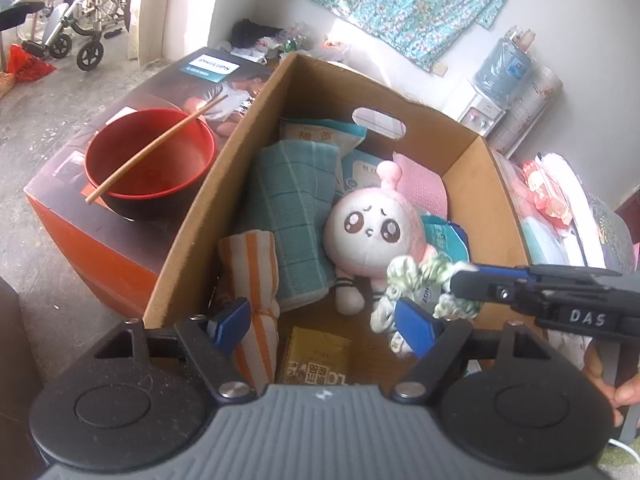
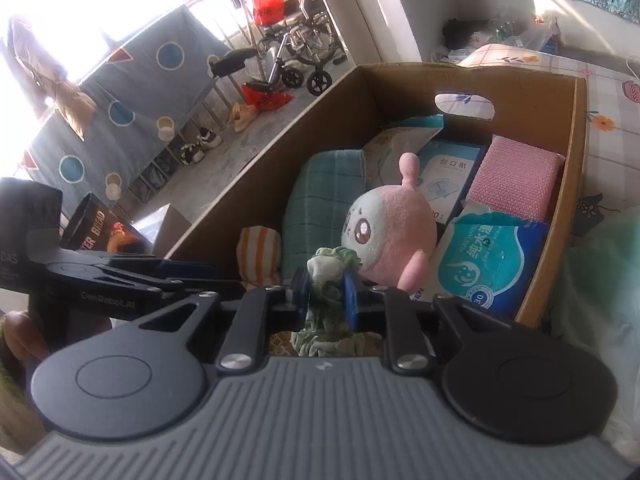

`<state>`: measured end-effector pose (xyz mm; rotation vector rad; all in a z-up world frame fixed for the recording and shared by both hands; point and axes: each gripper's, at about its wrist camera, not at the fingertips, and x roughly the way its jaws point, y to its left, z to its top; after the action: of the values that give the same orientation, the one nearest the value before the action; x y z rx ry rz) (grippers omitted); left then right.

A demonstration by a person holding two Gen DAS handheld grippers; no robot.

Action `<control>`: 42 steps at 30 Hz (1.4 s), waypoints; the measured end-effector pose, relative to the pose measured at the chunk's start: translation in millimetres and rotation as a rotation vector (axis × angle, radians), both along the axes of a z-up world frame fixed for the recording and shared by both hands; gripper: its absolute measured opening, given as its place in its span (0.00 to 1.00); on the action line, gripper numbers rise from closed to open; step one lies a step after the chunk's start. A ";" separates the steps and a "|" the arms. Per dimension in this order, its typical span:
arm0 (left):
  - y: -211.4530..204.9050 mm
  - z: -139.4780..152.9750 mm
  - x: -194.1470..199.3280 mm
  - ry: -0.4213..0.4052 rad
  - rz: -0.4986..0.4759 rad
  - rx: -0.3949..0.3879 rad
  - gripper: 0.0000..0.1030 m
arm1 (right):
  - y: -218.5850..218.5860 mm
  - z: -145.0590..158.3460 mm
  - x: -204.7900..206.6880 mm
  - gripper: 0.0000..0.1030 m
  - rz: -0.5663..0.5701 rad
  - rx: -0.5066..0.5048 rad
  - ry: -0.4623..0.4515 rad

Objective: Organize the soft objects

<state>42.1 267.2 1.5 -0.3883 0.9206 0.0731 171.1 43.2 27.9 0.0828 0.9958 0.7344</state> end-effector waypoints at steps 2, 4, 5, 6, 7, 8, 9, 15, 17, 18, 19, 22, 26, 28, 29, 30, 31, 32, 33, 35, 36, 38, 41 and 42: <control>0.6 4.8 -4.6 -0.018 0.023 0.025 0.79 | 4.4 -2.3 -1.9 0.26 0.007 -0.050 -0.025; 0.7 8.5 -7.9 -0.039 0.036 0.033 0.79 | 1.9 -4.6 -1.7 0.28 0.007 -0.045 -0.026; 0.5 10.0 -9.7 -0.048 0.041 0.032 0.80 | -1.7 -3.9 -2.3 0.29 0.000 -0.033 -0.023; 0.0 12.0 -11.5 -0.059 0.044 0.032 0.81 | -5.6 -3.0 -2.5 0.30 -0.011 -0.022 -0.023; -0.8 14.3 -13.8 -0.071 0.047 0.036 0.82 | -9.4 -0.8 -4.0 0.31 -0.022 -0.010 -0.024; -2.2 16.2 -15.3 -0.081 0.049 0.040 0.84 | -14.4 1.8 -5.7 0.31 -0.037 0.004 -0.024; -4.3 18.6 -16.6 -0.095 0.049 0.047 0.84 | -20.5 5.7 -7.6 0.33 -0.057 0.024 -0.025; -30.8 35.4 -25.0 -0.188 0.038 0.124 0.97 | -62.4 33.3 -46.9 0.56 -0.199 0.096 -0.120; -43.6 40.8 -27.6 -0.214 0.036 0.156 1.00 | -76.0 41.0 -65.1 0.67 -0.252 0.105 -0.162; -49.6 42.9 -28.4 -0.223 0.031 0.166 1.00 | -82.6 44.0 -74.6 0.76 -0.281 0.107 -0.182; -56.9 44.9 -28.3 -0.229 0.022 0.173 1.00 | -88.4 46.1 -83.7 0.81 -0.310 0.107 -0.199; -75.4 46.9 -29.0 -0.239 -0.020 0.160 1.00 | -104.4 48.2 -107.6 0.88 -0.395 0.097 -0.227; -100.9 46.9 -31.6 -0.233 -0.065 0.162 1.00 | -122.4 43.7 -133.1 0.96 -0.477 0.065 -0.231; -115.8 47.5 -37.0 -0.253 -0.073 0.204 1.00 | -132.6 37.6 -146.2 0.99 -0.521 0.046 -0.220; -122.0 47.9 -39.5 -0.261 -0.075 0.229 1.00 | -136.2 35.3 -150.7 0.99 -0.537 0.037 -0.216; -131.1 48.1 -42.6 -0.269 -0.080 0.261 1.00 | -140.6 31.6 -156.3 0.99 -0.558 0.023 -0.209; -138.2 48.0 -44.4 -0.269 -0.088 0.284 1.00 | -143.3 29.1 -159.6 0.99 -0.569 0.012 -0.200; -144.4 47.5 -45.0 -0.261 -0.096 0.306 1.00 | -146.2 27.4 -163.5 0.99 -0.580 0.000 -0.191; -150.0 46.5 -45.4 -0.252 -0.103 0.326 1.00 | -149.5 24.9 -168.0 0.99 -0.590 -0.010 -0.183; -160.2 43.6 -47.0 -0.233 -0.126 0.361 1.00 | -152.8 19.6 -172.6 0.99 -0.601 -0.029 -0.166; -165.9 40.6 -46.9 -0.215 -0.143 0.382 1.00 | -153.8 18.3 -175.5 0.99 -0.603 -0.037 -0.161; -171.2 35.4 -46.0 -0.180 -0.167 0.398 1.00 | -155.8 15.7 -181.8 0.99 -0.608 -0.053 -0.154; -173.8 29.4 -46.5 -0.131 -0.185 0.377 1.00 | -156.5 13.0 -186.6 0.99 -0.623 -0.065 -0.140; -172.7 28.2 -49.0 -0.124 -0.178 0.358 1.00 | -156.4 12.8 -187.6 0.99 -0.628 -0.068 -0.136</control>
<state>-7.0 94.4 29.8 0.0223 0.7971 0.0486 -16.5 -113.2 40.7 0.2693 0.7997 0.1276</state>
